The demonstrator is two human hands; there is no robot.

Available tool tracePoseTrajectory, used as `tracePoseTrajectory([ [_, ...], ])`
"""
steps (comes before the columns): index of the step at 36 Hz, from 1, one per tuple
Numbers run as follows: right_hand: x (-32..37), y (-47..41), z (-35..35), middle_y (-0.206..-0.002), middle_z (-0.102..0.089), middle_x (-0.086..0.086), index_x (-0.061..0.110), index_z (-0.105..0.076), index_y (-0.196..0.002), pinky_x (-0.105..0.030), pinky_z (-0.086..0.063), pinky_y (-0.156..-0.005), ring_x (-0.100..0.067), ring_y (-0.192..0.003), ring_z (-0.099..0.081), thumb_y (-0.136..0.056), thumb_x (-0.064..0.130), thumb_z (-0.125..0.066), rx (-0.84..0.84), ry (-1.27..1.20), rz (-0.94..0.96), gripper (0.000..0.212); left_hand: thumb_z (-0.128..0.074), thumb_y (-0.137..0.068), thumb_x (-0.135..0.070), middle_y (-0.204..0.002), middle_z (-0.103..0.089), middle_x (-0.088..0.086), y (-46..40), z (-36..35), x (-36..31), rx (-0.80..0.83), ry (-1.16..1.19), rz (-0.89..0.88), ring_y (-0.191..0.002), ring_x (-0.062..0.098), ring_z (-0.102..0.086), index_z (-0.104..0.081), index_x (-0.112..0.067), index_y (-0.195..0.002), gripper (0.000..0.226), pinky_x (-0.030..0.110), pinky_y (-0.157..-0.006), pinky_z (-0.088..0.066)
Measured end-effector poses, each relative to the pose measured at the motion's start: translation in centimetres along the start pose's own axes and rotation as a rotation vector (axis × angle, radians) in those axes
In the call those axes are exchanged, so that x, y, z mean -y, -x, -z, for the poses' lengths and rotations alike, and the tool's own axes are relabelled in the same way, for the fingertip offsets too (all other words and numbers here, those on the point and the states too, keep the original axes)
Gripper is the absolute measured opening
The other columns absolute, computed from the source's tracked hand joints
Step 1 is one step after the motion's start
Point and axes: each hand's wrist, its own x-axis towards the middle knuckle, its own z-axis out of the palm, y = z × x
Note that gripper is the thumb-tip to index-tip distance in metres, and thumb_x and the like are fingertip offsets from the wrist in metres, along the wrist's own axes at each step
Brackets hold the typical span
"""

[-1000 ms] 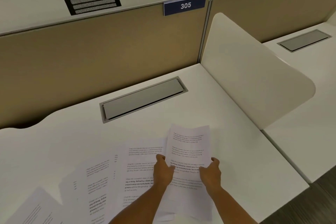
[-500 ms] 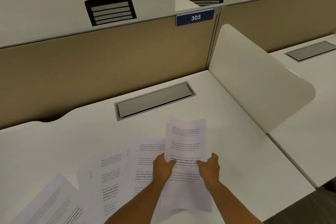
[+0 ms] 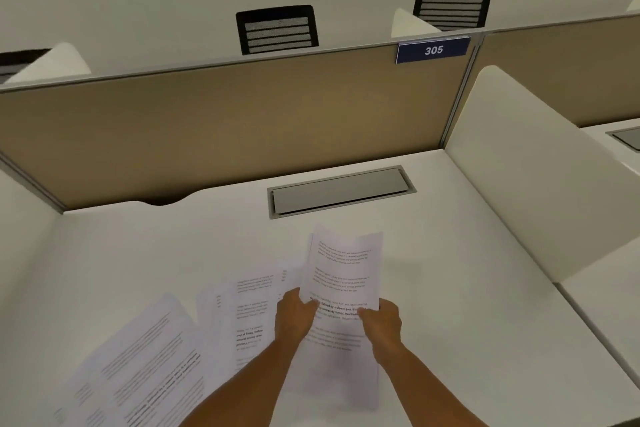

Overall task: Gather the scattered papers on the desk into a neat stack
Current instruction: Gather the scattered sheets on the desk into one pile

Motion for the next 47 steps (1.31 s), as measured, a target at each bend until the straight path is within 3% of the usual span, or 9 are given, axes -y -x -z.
tracePoseTrajectory([
  [8, -0.1, -0.2, -1.1, -0.086, -0.075, -0.005, 0.008, -0.073, -0.095, -0.024, -0.053, -0.062, -0.017, -0.072, -0.066, -0.085, -0.003, -0.061, 0.028, 0.048, 0.013, 0.020, -0.070, -0.084, -0.020, -0.103, -0.071, 0.000, -1.0, 1.8, 1.3, -0.013, 0.015, 0.044, -0.080, 0.010, -0.061, -0.068, -0.014, -0.113, 0.029, 0.016, -0.062, -0.047],
  [15, -0.9, -1.5, -2.0, -0.096, -0.076, -0.013, 0.004, -0.072, -0.094, -0.022, -0.049, -0.058, -0.016, -0.068, -0.064, -0.085, -0.003, -0.061, -0.003, 0.134, -0.026, 0.016, -0.069, -0.086, -0.025, -0.114, -0.068, -0.001, -2.6, 2.2, 2.8, -0.004, -0.002, 0.129, -0.090, 0.014, -0.061, -0.065, -0.011, -0.118, 0.035, 0.026, -0.078, -0.051],
  [18, -1.6, -2.3, -2.7, -0.116, -0.072, -0.014, 0.003, -0.068, -0.115, -0.032, -0.058, -0.079, -0.027, -0.094, -0.069, -0.088, 0.002, -0.062, 0.005, 0.181, -0.053, 0.028, -0.064, -0.089, -0.031, -0.125, -0.064, 0.002, -3.1, 1.9, 3.6, 0.001, -0.039, 0.170, -0.109, 0.021, -0.062, -0.058, -0.010, -0.129, 0.045, 0.033, -0.092, -0.053],
  [24, -2.1, -3.2, -3.6, -0.144, -0.056, -0.017, 0.001, -0.049, -0.143, -0.047, -0.048, -0.109, -0.035, -0.130, -0.055, -0.093, 0.007, -0.062, 0.010, 0.294, -0.073, 0.053, -0.063, -0.091, -0.031, -0.136, -0.058, 0.009, -3.9, 1.1, 4.6, -0.011, -0.112, 0.222, -0.121, 0.026, -0.057, -0.053, -0.009, -0.136, 0.051, 0.035, -0.100, -0.048],
  [27, -2.3, -3.8, -4.0, -0.135, -0.062, -0.017, 0.002, -0.055, -0.137, -0.046, -0.052, -0.104, -0.033, -0.120, -0.062, -0.092, 0.006, -0.060, 0.008, 0.317, -0.084, 0.045, -0.063, -0.090, -0.033, -0.129, -0.059, 0.012, -4.3, 0.8, 5.0, -0.034, -0.199, 0.211, -0.117, 0.028, -0.058, -0.062, -0.007, -0.125, 0.044, 0.039, -0.096, -0.052],
  [31, -2.4, -4.3, -4.1, -0.110, -0.073, -0.019, 0.002, -0.068, -0.107, -0.034, -0.054, -0.078, -0.027, -0.088, -0.066, -0.089, 0.003, -0.058, 0.013, 0.345, -0.095, 0.021, -0.063, -0.088, -0.037, -0.137, -0.049, 0.013, -4.7, 0.6, 5.7, -0.048, -0.289, 0.231, -0.124, 0.032, -0.047, -0.060, -0.005, -0.127, 0.050, 0.043, -0.101, -0.048],
  [33, -2.5, -4.7, -4.3, -0.109, -0.072, -0.018, 0.004, -0.069, -0.101, -0.036, -0.055, -0.085, -0.029, -0.093, -0.067, -0.090, 0.007, -0.058, -0.003, 0.432, -0.076, 0.016, -0.062, -0.088, -0.040, -0.148, -0.034, 0.009, -4.9, 0.5, 5.9, -0.058, -0.360, 0.237, -0.132, 0.033, -0.035, -0.054, -0.012, -0.135, 0.055, 0.044, -0.104, -0.042],
  [37, -2.1, -5.0, -4.6, -0.129, -0.054, -0.018, 0.015, -0.064, -0.120, -0.042, -0.047, -0.098, -0.036, -0.119, -0.051, -0.094, 0.032, -0.059, -0.085, 0.745, -0.115, 0.032, -0.060, -0.089, -0.044, -0.158, -0.012, 0.007, -5.2, 0.3, 6.1, -0.060, -0.444, 0.258, -0.137, 0.034, -0.025, -0.055, -0.019, -0.133, 0.051, 0.046, -0.107, -0.037],
  [47, -2.2, -6.0, -5.6, -0.149, -0.024, -0.017, 0.014, -0.044, -0.138, -0.047, -0.047, -0.099, -0.041, -0.127, -0.036, -0.087, 0.017, -0.070, -0.142, 0.551, -0.178, 0.057, -0.061, -0.090, -0.032, -0.151, -0.016, 0.010, -5.7, 0.3, 6.6, -0.058, -0.360, 0.269, -0.131, 0.034, -0.023, -0.054, -0.011, -0.129, 0.045, 0.042, -0.103, -0.041],
])
